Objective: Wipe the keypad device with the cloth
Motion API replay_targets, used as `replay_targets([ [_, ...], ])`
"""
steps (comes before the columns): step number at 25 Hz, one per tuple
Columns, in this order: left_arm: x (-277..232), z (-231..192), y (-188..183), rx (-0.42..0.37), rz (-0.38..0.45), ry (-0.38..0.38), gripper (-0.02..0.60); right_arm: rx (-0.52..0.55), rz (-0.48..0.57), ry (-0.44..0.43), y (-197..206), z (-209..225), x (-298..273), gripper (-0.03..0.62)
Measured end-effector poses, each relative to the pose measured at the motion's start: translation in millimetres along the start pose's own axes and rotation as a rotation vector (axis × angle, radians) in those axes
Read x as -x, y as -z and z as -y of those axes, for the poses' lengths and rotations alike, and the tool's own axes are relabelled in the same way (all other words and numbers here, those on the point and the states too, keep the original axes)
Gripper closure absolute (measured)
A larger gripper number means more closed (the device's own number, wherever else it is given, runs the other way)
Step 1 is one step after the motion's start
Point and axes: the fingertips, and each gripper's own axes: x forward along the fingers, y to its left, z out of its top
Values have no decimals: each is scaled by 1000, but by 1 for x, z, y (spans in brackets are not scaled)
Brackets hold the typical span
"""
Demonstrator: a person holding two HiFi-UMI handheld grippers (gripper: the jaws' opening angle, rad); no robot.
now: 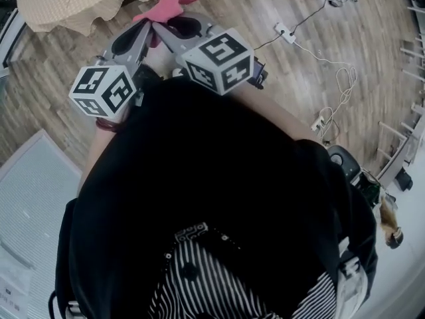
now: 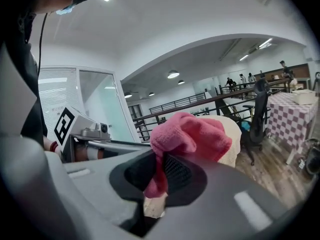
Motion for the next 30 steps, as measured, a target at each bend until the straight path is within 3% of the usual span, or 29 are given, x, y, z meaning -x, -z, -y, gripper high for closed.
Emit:
replay_targets([
  [9,-20,-66,-40,-40,-21,67,578,-21,26,69,-37,21,-67,551],
  [21,23,-211,-106,-73,-15,96,578,-25,57,93,-95,-19,-216,551],
  [30,66,-305,-118,-45,-23,118,578,-30,22,108,-102,-59,-312,551],
])
